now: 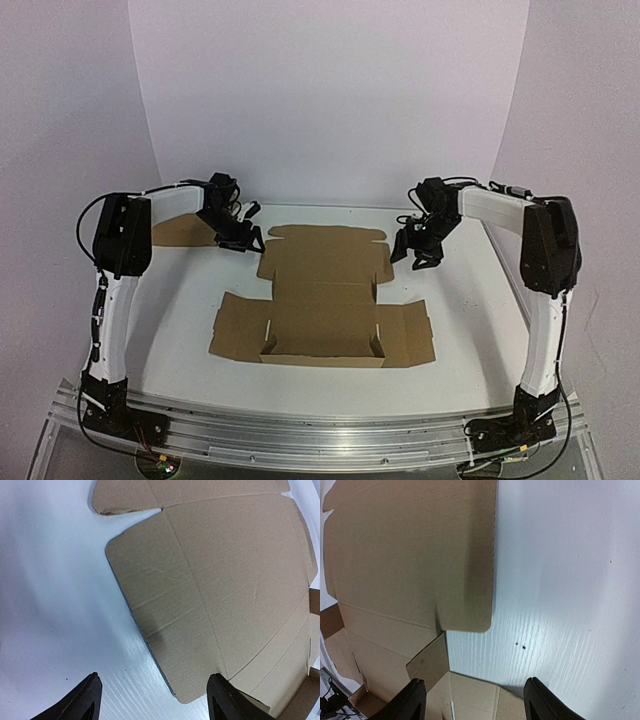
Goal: Fold the paper box
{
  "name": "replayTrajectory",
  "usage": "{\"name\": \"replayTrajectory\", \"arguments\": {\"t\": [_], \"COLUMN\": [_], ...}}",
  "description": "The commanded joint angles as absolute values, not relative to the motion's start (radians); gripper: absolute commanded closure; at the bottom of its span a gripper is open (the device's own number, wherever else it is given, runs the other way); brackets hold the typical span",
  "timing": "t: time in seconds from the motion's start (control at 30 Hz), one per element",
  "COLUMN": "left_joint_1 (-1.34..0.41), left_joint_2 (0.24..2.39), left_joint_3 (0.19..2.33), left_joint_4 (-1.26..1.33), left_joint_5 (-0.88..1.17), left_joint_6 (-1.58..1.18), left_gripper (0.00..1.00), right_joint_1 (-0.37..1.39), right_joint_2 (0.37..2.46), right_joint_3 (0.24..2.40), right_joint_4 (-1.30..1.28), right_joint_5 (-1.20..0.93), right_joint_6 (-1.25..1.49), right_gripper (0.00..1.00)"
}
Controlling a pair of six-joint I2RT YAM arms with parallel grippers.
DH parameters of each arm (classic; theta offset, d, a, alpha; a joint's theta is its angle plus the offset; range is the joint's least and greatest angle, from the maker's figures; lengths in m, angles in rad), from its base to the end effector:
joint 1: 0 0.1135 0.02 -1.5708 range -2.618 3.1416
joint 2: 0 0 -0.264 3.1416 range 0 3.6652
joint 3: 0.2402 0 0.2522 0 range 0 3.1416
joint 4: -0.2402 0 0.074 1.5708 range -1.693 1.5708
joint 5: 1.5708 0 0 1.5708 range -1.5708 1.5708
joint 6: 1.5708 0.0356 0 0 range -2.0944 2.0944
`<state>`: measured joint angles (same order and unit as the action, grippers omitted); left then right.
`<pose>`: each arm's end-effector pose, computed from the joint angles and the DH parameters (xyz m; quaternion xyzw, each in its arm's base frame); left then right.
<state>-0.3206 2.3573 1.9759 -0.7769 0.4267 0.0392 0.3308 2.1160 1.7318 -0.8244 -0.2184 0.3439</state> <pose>0.4691 -0.1713 0.1670 0.2138 0.9334 -0.2333 0.1691 0.4184 0.1518 0.2013 -0.0132 0.9779 0.1604 0.1335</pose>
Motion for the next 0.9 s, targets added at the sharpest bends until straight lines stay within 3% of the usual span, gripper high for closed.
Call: {"name": "replayTrajectory", "arguments": {"t": [0.0,0.43,0.6,0.87], "left_joint_1": [-0.321,-0.339,-0.348,-0.356], "left_joint_2": [2.356,2.307,2.291,2.276], "left_joint_3": [1.979,1.929,1.924,1.908], "left_joint_4": [-0.757,-0.73,-0.74,-0.728], "left_joint_5": [0.463,0.491,0.484,0.474], "left_joint_6": [0.01,-0.014,-0.01,-0.002], "left_gripper": [0.25,0.31,0.31,0.31], "right_joint_1": [0.334,0.469,0.51,0.548], "right_joint_2": [2.146,2.105,2.151,2.193], "right_joint_3": [1.811,1.8,1.846,1.865], "right_joint_4": [-0.847,-0.848,-0.853,-0.904], "right_joint_5": [-0.215,0.051,0.045,0.083], "right_joint_6": [0.371,0.486,0.502,0.507], "right_gripper": [0.36,0.47,0.47,0.57]}}
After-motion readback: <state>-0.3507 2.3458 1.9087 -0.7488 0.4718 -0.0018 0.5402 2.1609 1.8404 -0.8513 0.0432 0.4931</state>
